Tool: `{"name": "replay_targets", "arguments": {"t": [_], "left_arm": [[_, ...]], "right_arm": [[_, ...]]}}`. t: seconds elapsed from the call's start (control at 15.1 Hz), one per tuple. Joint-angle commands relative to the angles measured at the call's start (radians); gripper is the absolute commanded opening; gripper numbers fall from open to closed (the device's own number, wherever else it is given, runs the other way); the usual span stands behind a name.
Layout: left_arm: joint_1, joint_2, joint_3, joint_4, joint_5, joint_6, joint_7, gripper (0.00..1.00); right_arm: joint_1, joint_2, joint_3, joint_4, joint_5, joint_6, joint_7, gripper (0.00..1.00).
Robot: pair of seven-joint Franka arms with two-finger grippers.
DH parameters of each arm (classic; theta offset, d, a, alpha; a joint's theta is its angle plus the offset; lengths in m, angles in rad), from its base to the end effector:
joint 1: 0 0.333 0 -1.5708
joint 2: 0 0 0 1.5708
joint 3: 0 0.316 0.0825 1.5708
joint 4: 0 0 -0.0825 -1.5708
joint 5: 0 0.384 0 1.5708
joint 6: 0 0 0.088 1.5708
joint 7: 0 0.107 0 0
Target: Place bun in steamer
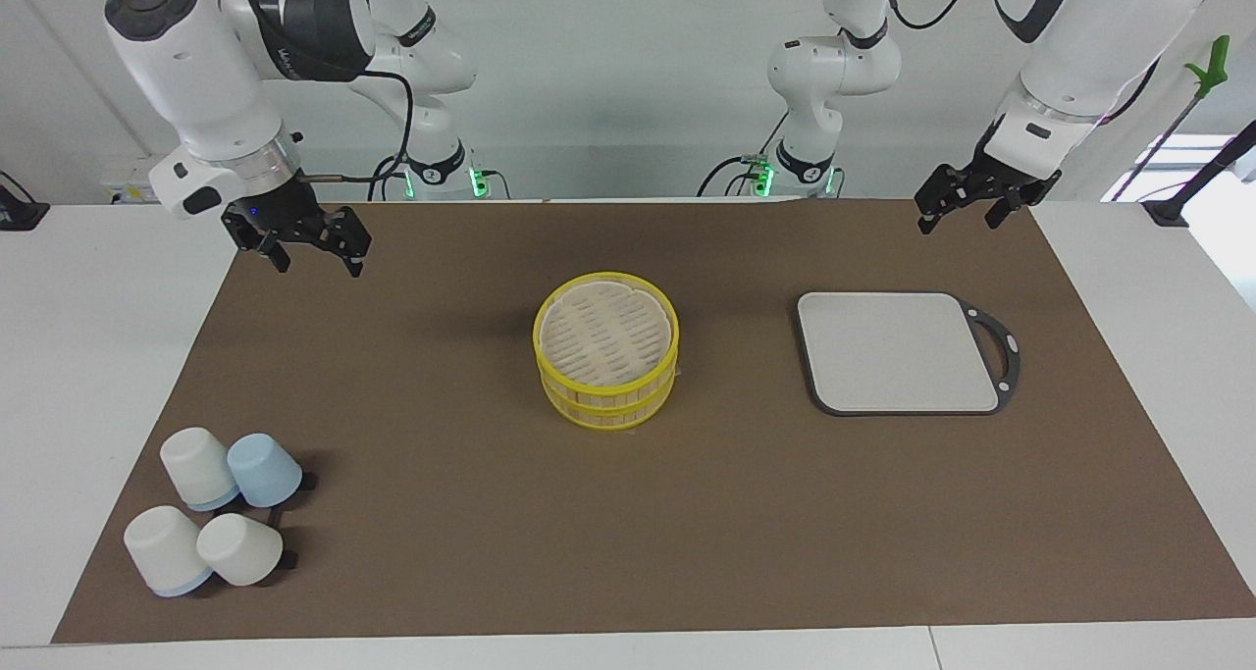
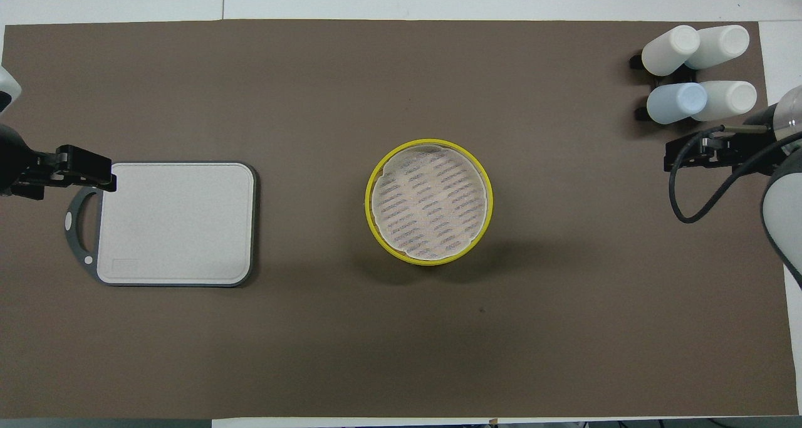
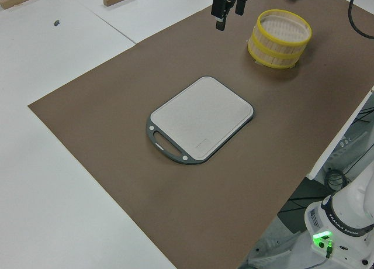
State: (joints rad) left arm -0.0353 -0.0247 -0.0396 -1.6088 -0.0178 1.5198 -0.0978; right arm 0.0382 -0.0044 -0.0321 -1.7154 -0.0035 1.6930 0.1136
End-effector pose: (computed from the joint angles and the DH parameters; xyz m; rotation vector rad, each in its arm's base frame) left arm 0.5390 -0.0427 0.6159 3.1285 0.0354 -0.1025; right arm 0.5589 0.0030 0.5688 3.1326 -0.1678 -0.0279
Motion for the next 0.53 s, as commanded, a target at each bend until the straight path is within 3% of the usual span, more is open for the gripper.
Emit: {"name": "replay_targets", "arguments": {"t": [0.0,0.46], "left_arm": [[0.002,0.012,-0.003,0.027,0.002,-0.013,0.007,1.0],[0.006,0.005,-0.003,0.027,0.002,-0.007,0.009,1.0]], "right_arm": [[-0.006,-0.006,0.008,0.011,0.005,-0.024,-0.018,1.0],[-0.012,-0.059,0.009,-0.004,0.007,-0.104,-0.025,1.0]]}}
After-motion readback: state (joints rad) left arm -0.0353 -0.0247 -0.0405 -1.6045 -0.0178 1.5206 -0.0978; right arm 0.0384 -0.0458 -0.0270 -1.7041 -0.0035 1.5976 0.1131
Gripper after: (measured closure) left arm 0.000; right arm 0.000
